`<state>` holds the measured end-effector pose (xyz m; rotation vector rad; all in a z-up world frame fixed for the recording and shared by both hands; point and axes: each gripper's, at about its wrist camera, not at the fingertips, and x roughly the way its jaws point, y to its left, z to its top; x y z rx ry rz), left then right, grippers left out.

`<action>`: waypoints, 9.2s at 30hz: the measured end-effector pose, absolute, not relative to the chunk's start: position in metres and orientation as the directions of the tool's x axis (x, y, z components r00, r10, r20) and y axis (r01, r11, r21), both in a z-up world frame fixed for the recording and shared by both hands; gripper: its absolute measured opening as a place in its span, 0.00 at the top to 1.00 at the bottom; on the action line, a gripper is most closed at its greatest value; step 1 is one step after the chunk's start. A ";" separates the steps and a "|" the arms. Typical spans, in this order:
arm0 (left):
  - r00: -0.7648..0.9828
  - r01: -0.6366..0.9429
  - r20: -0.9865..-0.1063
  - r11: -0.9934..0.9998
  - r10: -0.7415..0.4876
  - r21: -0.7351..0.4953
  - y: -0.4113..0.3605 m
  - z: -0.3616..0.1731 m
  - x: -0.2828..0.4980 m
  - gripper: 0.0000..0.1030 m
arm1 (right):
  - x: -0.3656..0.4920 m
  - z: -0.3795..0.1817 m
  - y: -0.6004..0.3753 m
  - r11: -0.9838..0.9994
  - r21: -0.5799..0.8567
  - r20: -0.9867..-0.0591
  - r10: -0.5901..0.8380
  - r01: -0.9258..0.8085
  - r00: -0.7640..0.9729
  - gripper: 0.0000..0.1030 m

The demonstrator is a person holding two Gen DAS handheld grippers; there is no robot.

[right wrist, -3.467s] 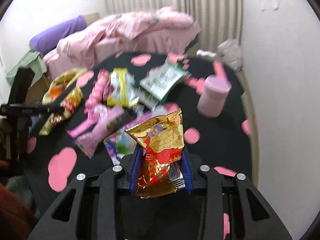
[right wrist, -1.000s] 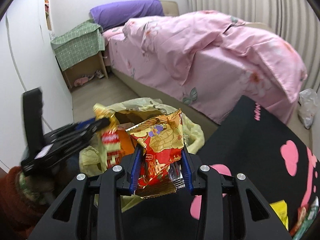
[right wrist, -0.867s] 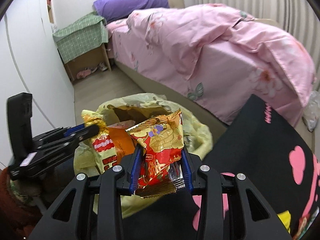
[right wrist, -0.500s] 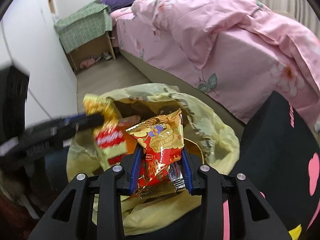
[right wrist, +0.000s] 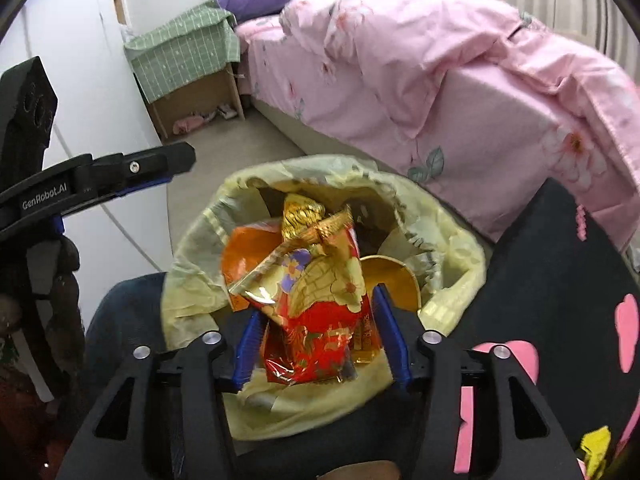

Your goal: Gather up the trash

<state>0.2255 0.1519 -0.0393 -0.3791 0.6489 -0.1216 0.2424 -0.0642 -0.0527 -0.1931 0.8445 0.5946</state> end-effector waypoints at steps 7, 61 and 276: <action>0.819 -0.032 -0.537 0.918 -0.202 -0.394 0.152 -0.017 0.211 0.44 | 0.236 -0.018 -0.096 0.878 0.055 -0.674 0.384 -0.475 0.631 0.47; 0.217 0.777 -0.775 0.586 -0.594 -0.231 -0.234 -0.075 0.086 0.45 | -0.070 -0.066 -0.424 0.945 0.050 -0.674 -0.208 0.324 0.709 0.47; 0.515 0.605 -0.581 0.747 -0.631 -0.275 -0.114 -0.013 0.160 0.42 | 0.007 -0.023 -0.372 0.998 0.028 -0.631 -0.022 0.050 0.775 0.44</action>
